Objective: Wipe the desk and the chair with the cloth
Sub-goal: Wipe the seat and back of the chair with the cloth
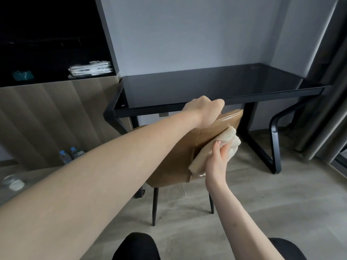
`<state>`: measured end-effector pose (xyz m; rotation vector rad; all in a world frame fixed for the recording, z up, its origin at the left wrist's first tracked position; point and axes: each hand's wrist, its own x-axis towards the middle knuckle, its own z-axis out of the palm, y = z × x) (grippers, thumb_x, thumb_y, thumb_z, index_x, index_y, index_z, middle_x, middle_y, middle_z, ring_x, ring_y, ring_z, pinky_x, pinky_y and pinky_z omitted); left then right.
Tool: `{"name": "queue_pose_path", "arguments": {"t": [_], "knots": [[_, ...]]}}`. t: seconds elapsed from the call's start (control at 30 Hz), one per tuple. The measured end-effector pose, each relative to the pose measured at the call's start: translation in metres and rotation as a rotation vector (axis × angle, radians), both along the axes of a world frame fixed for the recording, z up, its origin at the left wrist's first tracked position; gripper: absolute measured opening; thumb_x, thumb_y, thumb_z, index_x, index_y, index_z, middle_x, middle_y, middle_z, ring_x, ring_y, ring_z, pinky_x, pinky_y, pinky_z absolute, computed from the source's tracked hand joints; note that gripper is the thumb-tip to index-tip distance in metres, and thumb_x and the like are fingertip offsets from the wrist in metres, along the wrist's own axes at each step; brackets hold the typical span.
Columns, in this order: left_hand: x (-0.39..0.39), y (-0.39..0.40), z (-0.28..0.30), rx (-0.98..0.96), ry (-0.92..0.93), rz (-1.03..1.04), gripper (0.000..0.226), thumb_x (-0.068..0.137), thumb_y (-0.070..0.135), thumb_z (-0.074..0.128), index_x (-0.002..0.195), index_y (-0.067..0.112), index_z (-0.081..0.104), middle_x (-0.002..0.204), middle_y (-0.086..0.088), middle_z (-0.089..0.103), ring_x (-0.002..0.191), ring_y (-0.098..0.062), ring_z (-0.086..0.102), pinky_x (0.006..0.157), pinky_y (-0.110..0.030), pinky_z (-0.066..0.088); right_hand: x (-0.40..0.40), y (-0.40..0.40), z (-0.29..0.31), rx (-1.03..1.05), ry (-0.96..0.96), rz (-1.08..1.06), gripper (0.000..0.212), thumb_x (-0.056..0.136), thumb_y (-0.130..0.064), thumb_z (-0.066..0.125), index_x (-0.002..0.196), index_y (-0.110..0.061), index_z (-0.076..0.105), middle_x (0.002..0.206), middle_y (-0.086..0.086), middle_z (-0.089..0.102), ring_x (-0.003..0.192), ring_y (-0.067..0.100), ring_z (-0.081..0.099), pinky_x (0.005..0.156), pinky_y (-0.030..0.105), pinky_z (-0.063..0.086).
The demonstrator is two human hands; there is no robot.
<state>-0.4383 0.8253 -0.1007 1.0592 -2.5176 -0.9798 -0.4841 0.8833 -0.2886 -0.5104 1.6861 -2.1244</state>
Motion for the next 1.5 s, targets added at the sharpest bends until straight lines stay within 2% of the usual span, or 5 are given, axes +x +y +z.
{"name": "queue_pose_path", "arguments": {"t": [0.37,0.6,0.97,1.23,1.5], "knots": [[0.142,-0.072,-0.014,-0.022,-0.18,0.02,0.046,0.109,0.044,0.039,0.083,0.021,0.07,0.097,0.0,0.071,0.093,-0.022,0.063,0.092,-0.041,0.046,0.097,0.019,0.072,-0.01,0.245,0.005,0.074,0.115,-0.04,0.039,0.162,-0.052,-0.016,0.17,-0.028,-0.025,0.153,-0.009,-0.007,0.122,0.03,0.008],[0.127,-0.059,-0.055,0.015,0.153,0.243,0.05,0.103,0.048,0.039,0.07,0.011,0.037,0.071,-0.008,0.044,0.072,-0.025,0.047,0.071,-0.038,0.034,0.028,0.007,0.051,-0.003,0.34,-0.149,0.078,0.106,-0.046,0.043,0.166,-0.05,-0.007,0.174,-0.025,0.007,0.159,0.006,0.016,0.13,0.046,0.022],[0.074,-0.064,-0.066,0.008,0.248,0.251,0.053,0.099,0.036,0.037,0.051,0.021,0.019,0.05,0.008,0.019,0.06,-0.02,0.024,0.063,-0.037,0.023,-0.044,-0.034,0.027,0.075,-0.204,-0.175,0.062,0.106,-0.063,0.03,0.16,-0.033,0.034,0.15,-0.003,0.053,0.131,0.02,0.052,0.118,0.044,0.036],[0.072,-0.061,-0.06,0.035,0.226,0.245,0.055,0.097,0.037,0.036,0.048,0.022,0.019,0.049,0.009,0.02,0.063,-0.021,0.025,0.064,-0.037,0.025,0.099,-0.06,-0.009,0.195,-0.137,-0.082,0.09,0.107,-0.063,0.038,0.167,-0.03,-0.02,0.176,-0.012,-0.021,0.163,0.016,-0.015,0.131,0.053,0.001],[0.073,-0.058,-0.059,-0.01,0.233,0.251,0.056,0.099,0.036,0.036,0.047,0.02,0.019,0.048,0.009,0.02,0.059,-0.02,0.026,0.062,-0.036,0.025,0.032,-0.061,-0.024,0.077,-0.357,-0.249,0.064,0.102,-0.061,0.044,0.159,-0.034,0.034,0.149,-0.004,0.051,0.135,0.024,0.052,0.116,0.049,0.039]]}}
